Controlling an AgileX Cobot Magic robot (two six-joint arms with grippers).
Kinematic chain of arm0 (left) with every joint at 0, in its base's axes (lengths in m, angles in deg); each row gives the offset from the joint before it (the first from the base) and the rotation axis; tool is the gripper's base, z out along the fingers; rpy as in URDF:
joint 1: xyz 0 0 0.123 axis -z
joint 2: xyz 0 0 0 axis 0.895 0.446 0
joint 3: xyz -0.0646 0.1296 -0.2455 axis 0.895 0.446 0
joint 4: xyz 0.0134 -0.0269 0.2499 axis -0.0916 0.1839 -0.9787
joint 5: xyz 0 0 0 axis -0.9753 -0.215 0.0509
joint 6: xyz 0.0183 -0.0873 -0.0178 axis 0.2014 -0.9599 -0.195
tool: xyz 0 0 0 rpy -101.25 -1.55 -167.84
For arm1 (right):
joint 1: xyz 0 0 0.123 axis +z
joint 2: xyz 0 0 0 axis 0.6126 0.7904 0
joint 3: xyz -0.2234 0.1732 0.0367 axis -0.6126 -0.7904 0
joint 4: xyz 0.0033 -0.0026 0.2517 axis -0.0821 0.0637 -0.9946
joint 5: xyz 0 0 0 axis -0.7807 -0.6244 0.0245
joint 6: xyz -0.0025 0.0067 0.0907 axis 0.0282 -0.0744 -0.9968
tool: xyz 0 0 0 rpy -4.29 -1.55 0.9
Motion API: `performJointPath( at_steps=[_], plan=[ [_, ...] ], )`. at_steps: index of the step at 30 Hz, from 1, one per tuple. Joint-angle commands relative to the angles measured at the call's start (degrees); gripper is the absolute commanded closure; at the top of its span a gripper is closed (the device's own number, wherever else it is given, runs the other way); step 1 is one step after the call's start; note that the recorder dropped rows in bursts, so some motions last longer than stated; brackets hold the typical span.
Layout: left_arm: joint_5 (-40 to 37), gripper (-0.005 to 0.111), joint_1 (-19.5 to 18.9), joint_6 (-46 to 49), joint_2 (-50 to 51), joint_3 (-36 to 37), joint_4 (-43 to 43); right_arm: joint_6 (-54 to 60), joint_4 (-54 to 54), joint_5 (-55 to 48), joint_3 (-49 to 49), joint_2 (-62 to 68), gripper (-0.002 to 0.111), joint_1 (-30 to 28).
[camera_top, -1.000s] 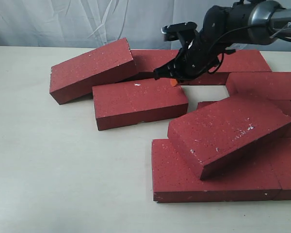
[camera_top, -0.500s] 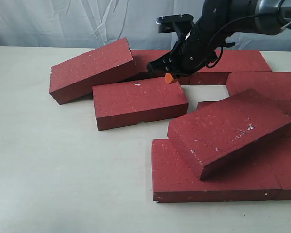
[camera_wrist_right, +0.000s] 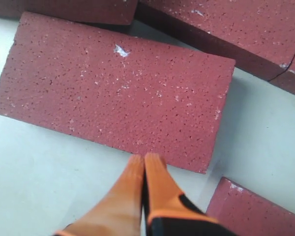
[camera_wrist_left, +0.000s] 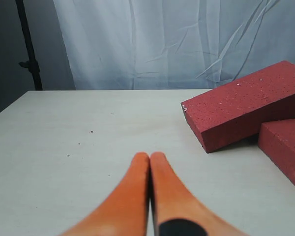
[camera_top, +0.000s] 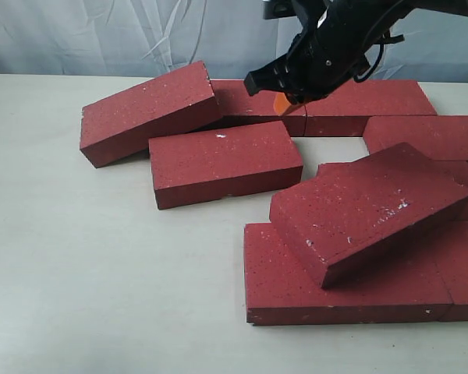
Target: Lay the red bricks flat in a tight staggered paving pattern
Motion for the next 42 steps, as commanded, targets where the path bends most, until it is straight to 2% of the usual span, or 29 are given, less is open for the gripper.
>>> performJointPath(
  at_steps=[1, 13, 23, 42],
  plan=[
    [0.5, 0.107, 0.0, -0.4, -0.2, 0.2, -0.4, 0.1, 0.8, -0.4, 0.3, -0.5, 0.109, -0.2],
    [1.6, 0.107, 0.0, -0.4, -0.2, 0.2, -1.2, 0.1, 0.8, -0.6, 0.3, -0.5, 0.109, -0.2],
    [16.3, 0.107, 0.0, -0.4, -0.2, 0.2, -1.2, 0.1, 0.8, -0.5, 0.3, -0.5, 0.109, -0.2],
    [17.4, 0.107, 0.0, -0.4, -0.2, 0.2, -0.8, 0.1, 0.8, -0.5, 0.3, -0.5, 0.109, -0.2]
  ],
)
